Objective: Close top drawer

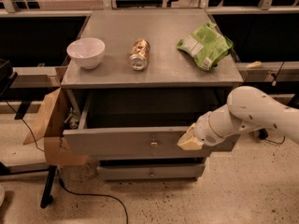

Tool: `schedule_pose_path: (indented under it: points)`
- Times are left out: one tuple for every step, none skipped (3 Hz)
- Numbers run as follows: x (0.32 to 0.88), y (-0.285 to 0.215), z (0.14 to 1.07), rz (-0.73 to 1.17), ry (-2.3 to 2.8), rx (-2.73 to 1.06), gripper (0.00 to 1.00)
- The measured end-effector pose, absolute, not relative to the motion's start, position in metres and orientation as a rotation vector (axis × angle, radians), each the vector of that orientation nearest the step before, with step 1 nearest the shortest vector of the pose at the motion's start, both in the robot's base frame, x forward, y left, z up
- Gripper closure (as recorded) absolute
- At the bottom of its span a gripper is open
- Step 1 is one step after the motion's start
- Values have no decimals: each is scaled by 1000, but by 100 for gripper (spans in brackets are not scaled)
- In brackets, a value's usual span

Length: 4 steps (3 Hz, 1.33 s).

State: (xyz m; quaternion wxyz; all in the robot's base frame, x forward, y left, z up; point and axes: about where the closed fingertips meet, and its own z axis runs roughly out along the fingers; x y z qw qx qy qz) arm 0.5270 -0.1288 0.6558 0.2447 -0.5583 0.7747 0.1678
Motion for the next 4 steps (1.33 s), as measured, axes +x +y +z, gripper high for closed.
schedule_pose_path:
  points:
    - [541, -144, 681, 373, 2102, -1496, 11]
    - [535, -144, 681, 373, 2102, -1496, 0]
    - [531, -145, 681, 373, 2102, -1496, 0]
    - [546, -148, 691, 353, 2098, -1487, 0]
